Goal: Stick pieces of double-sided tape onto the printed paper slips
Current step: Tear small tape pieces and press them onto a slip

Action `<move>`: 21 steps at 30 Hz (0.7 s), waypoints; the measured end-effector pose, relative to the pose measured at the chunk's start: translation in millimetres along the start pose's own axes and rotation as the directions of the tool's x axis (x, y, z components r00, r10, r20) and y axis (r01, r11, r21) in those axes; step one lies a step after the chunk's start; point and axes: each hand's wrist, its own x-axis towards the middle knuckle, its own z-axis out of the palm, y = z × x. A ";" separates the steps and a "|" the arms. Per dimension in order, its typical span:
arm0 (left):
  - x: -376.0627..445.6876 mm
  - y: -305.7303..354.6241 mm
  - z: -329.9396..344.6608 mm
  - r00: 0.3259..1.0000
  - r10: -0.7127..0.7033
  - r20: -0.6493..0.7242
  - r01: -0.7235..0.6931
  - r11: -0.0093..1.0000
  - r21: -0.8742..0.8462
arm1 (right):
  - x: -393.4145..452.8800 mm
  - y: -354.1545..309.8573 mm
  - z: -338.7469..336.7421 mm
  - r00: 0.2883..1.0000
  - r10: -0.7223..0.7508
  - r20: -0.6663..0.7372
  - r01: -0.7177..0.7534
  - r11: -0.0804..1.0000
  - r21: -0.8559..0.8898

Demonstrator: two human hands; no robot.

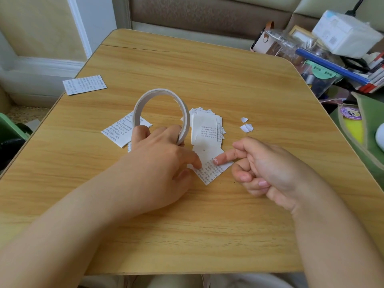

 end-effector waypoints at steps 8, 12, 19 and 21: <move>-0.4 -0.1 2.1 0.999 0.021 -0.045 -0.020 0.999 0.028 | -0.5 0.3 0.7 1.000 -0.016 -0.013 0.015 0.999 -0.031; 0.7 0.2 2.9 0.998 0.029 -0.055 -0.026 0.999 0.048 | -0.5 0.2 -1.4 0.999 -0.023 -0.027 0.023 1.000 -0.020; 2.0 -0.9 2.8 0.998 0.024 -0.051 -0.023 0.999 0.029 | -5.6 -1.8 -2.4 0.999 -0.003 0.054 0.001 0.999 0.053; 2.2 -1.3 3.8 0.998 0.029 -0.060 -0.027 0.999 0.033 | -3.9 -1.1 0.3 0.999 -0.006 0.041 0.006 1.000 0.016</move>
